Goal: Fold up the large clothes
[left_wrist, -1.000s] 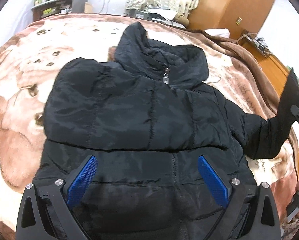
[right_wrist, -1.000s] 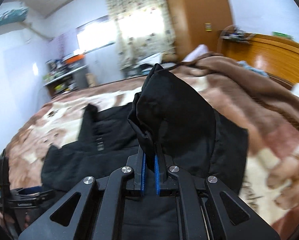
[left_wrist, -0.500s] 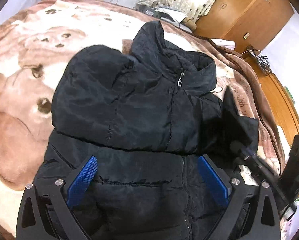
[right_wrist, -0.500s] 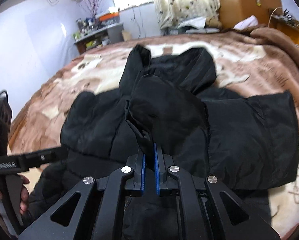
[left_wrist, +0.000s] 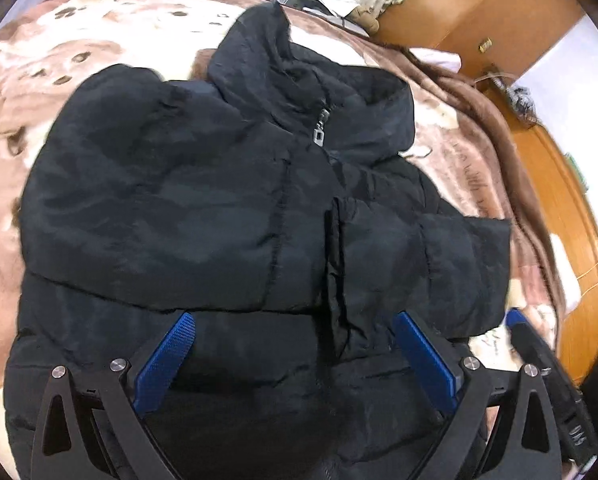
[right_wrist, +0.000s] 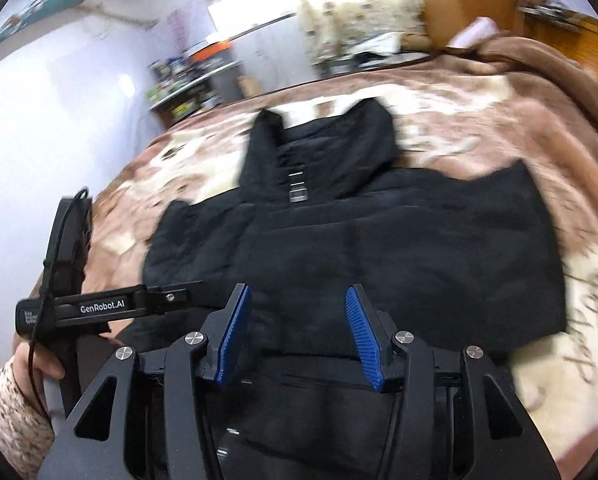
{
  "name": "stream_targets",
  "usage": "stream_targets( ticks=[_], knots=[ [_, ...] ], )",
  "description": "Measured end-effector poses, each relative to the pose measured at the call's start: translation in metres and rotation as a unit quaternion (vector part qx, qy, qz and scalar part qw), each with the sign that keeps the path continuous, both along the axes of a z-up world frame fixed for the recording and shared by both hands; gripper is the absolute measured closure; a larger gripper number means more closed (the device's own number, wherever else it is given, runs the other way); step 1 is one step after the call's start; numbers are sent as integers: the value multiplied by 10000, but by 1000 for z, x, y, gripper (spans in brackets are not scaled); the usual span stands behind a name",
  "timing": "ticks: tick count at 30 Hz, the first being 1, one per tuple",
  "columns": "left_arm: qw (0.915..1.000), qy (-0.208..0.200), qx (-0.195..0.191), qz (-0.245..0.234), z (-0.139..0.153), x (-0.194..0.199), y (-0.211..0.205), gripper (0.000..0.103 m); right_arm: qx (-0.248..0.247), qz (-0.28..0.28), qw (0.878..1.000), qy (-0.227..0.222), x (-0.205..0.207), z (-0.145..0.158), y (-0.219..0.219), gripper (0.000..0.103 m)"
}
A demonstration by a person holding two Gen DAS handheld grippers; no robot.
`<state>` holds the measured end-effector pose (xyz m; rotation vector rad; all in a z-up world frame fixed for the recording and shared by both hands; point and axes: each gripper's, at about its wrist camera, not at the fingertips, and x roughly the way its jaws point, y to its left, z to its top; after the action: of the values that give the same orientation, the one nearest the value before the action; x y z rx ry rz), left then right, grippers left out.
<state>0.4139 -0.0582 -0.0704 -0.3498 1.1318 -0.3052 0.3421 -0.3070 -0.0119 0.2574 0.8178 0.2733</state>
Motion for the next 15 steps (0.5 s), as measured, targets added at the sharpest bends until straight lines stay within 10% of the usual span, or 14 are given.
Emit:
stream_targets(
  ticks=[9, 15],
  knots=[
    [9989, 239, 389, -144, -28, 15, -56, 6, -273, -1028, 9942, 162, -23, -12, -83, 53],
    [9962, 160, 858, -51, -30, 7, -66, 61, -307, -1176, 9923, 251, -25, -21, -90, 53]
  ],
)
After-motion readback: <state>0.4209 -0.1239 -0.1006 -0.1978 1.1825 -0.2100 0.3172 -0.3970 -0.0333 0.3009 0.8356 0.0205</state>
